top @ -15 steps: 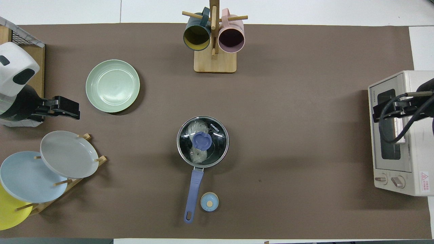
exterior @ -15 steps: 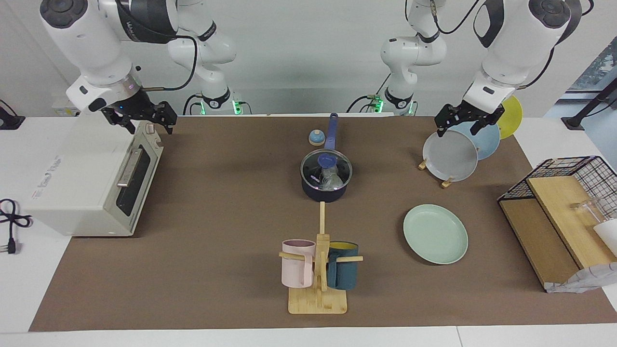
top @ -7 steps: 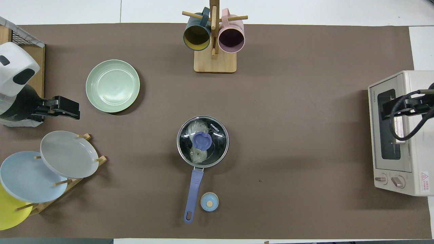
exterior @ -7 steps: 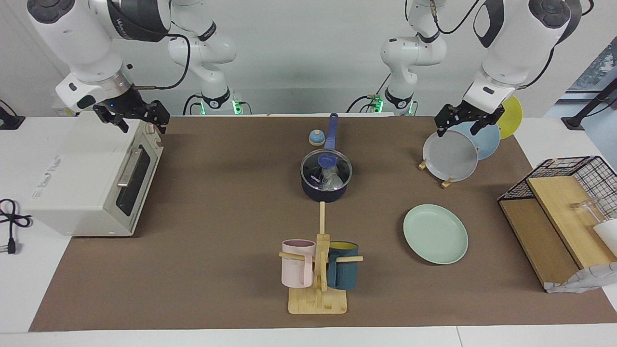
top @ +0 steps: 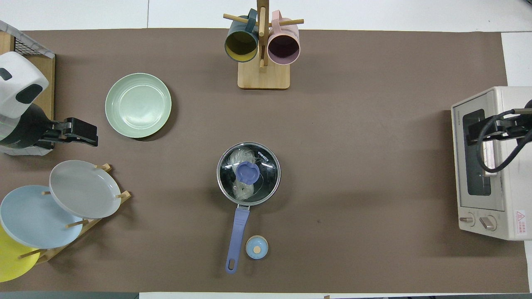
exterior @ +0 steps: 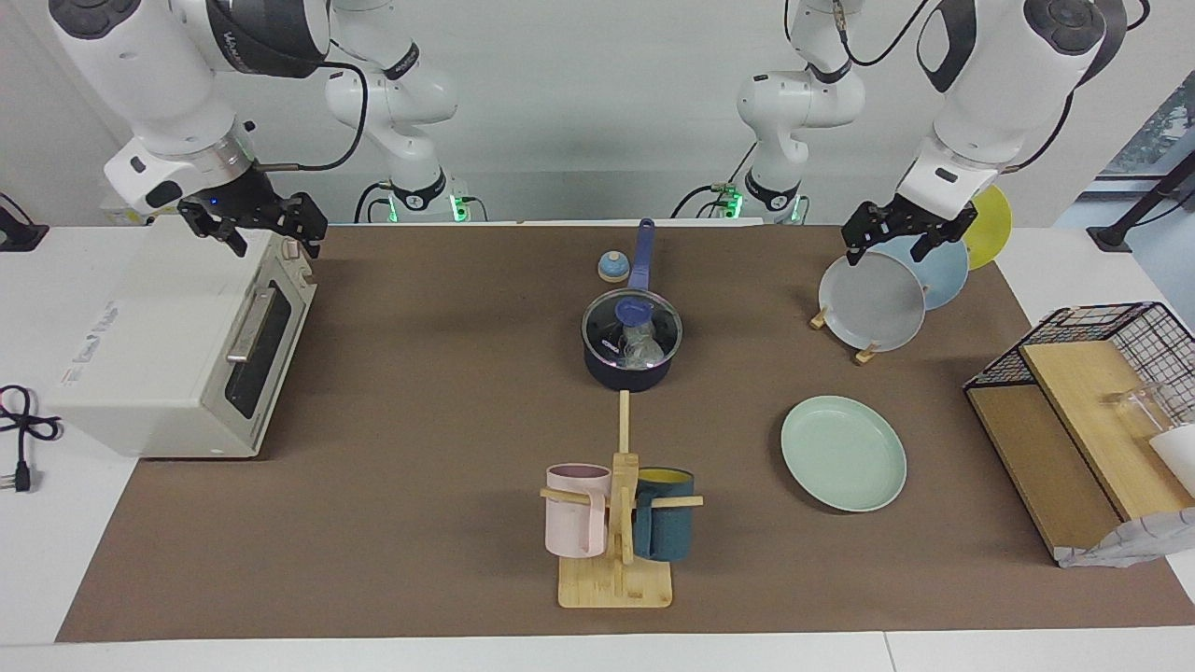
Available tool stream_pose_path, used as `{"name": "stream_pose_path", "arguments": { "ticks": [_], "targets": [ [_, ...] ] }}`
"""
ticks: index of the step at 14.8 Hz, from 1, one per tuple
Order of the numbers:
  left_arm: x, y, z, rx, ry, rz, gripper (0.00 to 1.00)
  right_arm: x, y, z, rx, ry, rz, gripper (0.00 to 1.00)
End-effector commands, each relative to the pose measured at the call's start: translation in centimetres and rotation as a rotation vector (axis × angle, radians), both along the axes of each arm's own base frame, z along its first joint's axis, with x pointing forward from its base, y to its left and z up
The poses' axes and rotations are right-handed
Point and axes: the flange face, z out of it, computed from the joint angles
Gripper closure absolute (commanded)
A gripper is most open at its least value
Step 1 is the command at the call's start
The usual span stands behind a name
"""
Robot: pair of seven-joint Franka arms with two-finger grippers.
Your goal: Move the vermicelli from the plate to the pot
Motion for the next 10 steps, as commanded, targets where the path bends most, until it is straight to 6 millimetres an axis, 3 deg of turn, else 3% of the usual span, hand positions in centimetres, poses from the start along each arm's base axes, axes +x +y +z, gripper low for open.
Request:
{"name": "stream_pose_path", "arguments": {
  "ticks": [1, 10],
  "targets": [
    [-0.55, 0.36, 0.32, -0.014, -0.004, 0.005, 0.0, 0.3, 0.7, 0.51, 0.027, -0.038, 0.032, 0.0],
    [-0.55, 0.36, 0.32, -0.013, -0.004, 0.006, 0.0, 0.87, 0.66, 0.89, 0.072, -0.062, -0.002, 0.0]
  ]
}}
